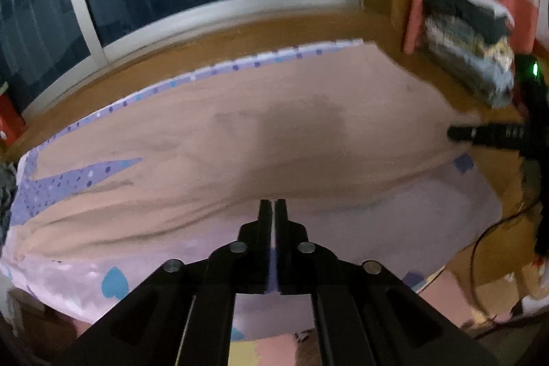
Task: Fold clothes
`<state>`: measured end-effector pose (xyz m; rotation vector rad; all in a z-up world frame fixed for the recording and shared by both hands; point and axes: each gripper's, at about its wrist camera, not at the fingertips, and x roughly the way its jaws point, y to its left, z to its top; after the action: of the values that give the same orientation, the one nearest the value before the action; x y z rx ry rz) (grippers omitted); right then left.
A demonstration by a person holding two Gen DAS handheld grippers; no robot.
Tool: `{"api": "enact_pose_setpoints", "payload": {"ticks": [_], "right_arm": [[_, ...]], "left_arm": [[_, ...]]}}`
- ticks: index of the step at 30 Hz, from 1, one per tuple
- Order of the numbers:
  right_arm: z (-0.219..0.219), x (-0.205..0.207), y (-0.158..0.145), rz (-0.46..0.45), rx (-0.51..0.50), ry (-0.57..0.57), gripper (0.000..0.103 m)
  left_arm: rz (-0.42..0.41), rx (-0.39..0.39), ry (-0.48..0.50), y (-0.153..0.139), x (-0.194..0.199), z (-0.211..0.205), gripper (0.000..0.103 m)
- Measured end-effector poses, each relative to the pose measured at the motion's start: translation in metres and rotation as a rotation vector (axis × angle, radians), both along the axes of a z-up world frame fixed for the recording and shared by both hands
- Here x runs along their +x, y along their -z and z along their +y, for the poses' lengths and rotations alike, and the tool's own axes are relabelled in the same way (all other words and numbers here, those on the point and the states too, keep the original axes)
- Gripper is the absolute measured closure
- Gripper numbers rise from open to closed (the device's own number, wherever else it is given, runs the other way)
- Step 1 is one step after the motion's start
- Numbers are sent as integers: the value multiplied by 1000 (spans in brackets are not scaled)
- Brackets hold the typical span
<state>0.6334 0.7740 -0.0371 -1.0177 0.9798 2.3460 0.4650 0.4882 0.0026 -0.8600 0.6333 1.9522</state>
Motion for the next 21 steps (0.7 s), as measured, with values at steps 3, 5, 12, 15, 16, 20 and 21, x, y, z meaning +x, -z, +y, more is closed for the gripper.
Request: {"api": "enact_pose_setpoints", "payload": {"ticks": [3, 5, 12, 15, 16, 20, 21], "right_arm": [[-1, -1, 0, -10, 14, -17, 49], [-2, 0, -2, -38, 33, -3, 49], [-69, -19, -56, -66, 364, -199, 49], [-105, -54, -47, -50, 324, -393, 50], [-117, -68, -42, -45, 306, -453, 50], [-150, -122, -17, -49, 288, -584, 52], [-154, -130, -13, -54, 283, -599, 54]], "left_arm": [[-6, -39, 2, 12, -5, -3, 85], [-10, -66, 3, 19, -9, -5, 85], [-72, -98, 9, 35, -35, -17, 85], [-86, -92, 31, 37, -45, -24, 85], [-99, -88, 38, 39, -47, -24, 85], [-172, -108, 40, 47, -57, -26, 85], [-169, -115, 32, 49, -59, -26, 85]]}}
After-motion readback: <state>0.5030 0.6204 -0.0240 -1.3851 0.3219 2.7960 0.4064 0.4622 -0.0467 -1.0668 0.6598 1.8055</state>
